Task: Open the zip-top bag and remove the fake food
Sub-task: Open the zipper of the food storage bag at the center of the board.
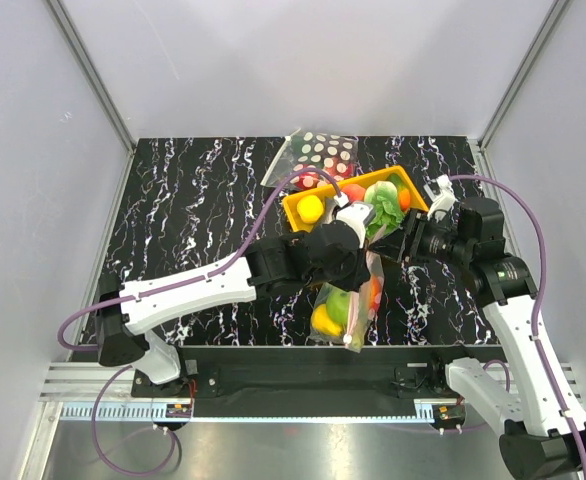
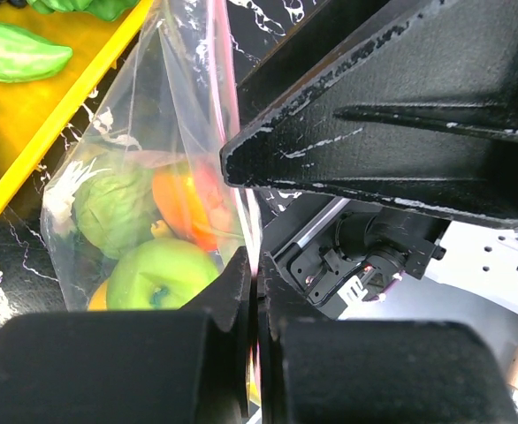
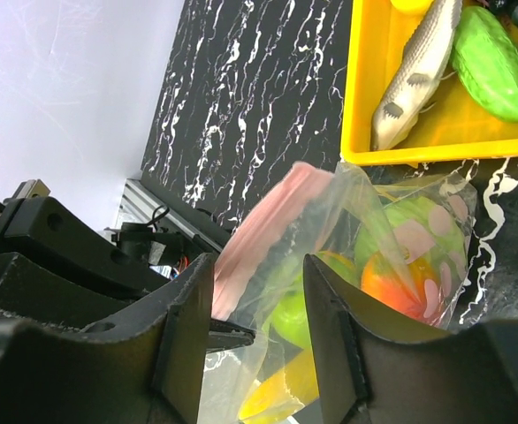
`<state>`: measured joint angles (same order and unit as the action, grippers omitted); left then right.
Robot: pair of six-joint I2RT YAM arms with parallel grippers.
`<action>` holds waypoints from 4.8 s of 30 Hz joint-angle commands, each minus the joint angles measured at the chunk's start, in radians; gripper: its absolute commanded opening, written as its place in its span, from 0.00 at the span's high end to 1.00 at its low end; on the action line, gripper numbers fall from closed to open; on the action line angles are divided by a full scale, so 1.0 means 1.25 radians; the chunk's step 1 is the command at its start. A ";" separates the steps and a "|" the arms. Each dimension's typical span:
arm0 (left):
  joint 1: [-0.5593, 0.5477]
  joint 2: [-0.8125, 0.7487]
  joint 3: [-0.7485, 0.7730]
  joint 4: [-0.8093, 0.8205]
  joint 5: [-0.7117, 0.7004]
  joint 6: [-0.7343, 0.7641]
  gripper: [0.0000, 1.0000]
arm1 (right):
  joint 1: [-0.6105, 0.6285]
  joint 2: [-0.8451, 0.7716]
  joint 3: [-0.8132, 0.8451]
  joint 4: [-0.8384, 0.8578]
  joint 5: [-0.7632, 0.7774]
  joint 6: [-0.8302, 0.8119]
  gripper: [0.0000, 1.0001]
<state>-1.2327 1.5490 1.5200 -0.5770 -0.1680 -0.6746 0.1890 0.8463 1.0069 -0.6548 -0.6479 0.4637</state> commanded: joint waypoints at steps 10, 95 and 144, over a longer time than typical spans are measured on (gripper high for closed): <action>-0.005 -0.001 0.047 0.009 -0.034 0.003 1.00 | 0.005 -0.009 -0.018 -0.017 0.042 -0.041 0.54; 0.057 -0.205 -0.259 0.119 -0.072 -0.172 1.00 | 0.005 -0.066 -0.025 -0.107 0.019 -0.087 0.94; 0.071 -0.052 -0.004 0.012 -0.031 -0.011 1.00 | 0.005 -0.063 0.227 -0.200 -0.074 -0.102 0.50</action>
<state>-1.1481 1.4837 1.4666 -0.5999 -0.2321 -0.7136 0.1989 0.7685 1.3113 -0.9821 -0.6315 0.2970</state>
